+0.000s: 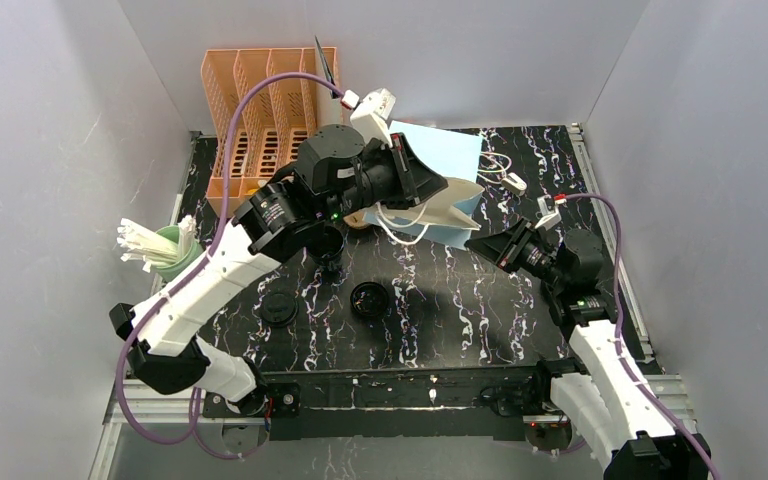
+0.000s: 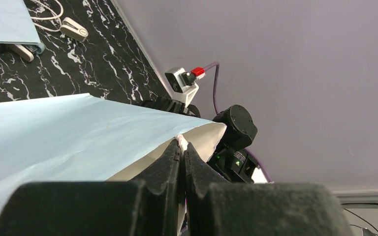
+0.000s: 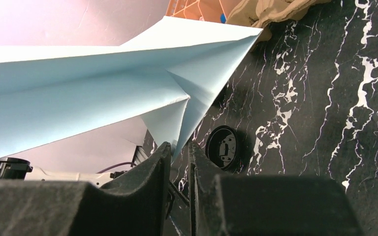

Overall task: Pack the takeout coffee
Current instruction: Open the takeout bag at the center of the board.

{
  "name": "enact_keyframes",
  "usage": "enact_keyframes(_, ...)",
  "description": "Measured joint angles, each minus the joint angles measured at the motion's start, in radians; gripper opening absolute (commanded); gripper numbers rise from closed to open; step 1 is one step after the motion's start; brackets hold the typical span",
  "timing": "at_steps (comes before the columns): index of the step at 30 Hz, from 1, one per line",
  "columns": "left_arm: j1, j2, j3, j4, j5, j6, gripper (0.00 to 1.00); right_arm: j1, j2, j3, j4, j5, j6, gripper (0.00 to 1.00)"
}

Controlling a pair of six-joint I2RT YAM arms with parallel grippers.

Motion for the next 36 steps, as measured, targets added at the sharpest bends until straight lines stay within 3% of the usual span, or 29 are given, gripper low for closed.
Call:
enact_keyframes(3, 0.000, -0.011, -0.031, 0.023, -0.006, -0.006, 0.01, 0.000, 0.013, 0.000, -0.008, 0.000, 0.018, 0.23)
enact_keyframes(5, 0.000, -0.031, -0.065, 0.047, -0.018, -0.010, 0.01, 0.000, 0.022, 0.000, -0.009, 0.000, 0.031, 0.05)
enact_keyframes(6, 0.000, -0.045, -0.084, 0.057, -0.026, -0.011, 0.01, 0.000, 0.027, 0.000, -0.008, 0.000, 0.039, 0.01)
enact_keyframes(14, 0.000, -0.140, -0.124, 0.086, -0.100, 0.005, 0.02, 0.000, 0.051, 0.021, -0.112, 0.059, -0.006, 0.01)
enact_keyframes(22, 0.001, -0.168, -0.124, 0.028, -0.165, 0.060, 0.03, 0.000, 0.108, 0.105, -0.443, 0.421, -0.193, 0.01)
enact_keyframes(26, 0.001, -0.163, -0.125, -0.029, -0.175, 0.082, 0.03, 0.000, 0.152, 0.118, -0.528, 0.525, -0.241, 0.01)
enact_keyframes(27, 0.001, -0.162, -0.132, -0.035, -0.176, 0.082, 0.03, 0.000, 0.152, 0.118, -0.538, 0.528, -0.252, 0.08)
enact_keyframes(30, 0.001, -0.167, -0.192, -0.018, -0.172, 0.072, 0.04, -0.001, 0.134, 0.123, -0.545, 0.472, -0.300, 0.47)
enact_keyframes(31, 0.001, -0.169, -0.227, -0.002, -0.164, 0.062, 0.04, -0.001, 0.119, 0.123, -0.544, 0.443, -0.310, 0.55)
enact_keyframes(36, 0.002, -0.134, -0.387, 0.086, -0.107, -0.002, 0.01, 0.000, -0.019, 0.115, -0.545, 0.370, -0.334, 0.70)
